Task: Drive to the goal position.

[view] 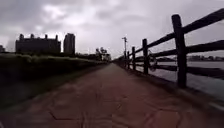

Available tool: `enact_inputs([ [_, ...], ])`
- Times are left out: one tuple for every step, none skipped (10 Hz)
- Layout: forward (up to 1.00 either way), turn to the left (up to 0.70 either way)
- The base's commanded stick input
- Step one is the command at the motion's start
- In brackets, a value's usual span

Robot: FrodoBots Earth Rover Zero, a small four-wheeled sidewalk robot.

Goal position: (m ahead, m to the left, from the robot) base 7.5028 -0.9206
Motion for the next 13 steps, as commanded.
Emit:
enact_inputs([
  [1.00, 0.00],
  [1.00, 0.00],
  [1.00, 0.00],
  [1.00, 0.00],
  [1.00, 0.00],
  [1.00, 0.00],
  [1.00, 0.00],
  [1.00, 0.00],
  [1.00, 0.00],
  [1.00, 0.00],
  [1.00, 0.00],
  [1.00, 0.00],
  [1.00, 0.00],
])
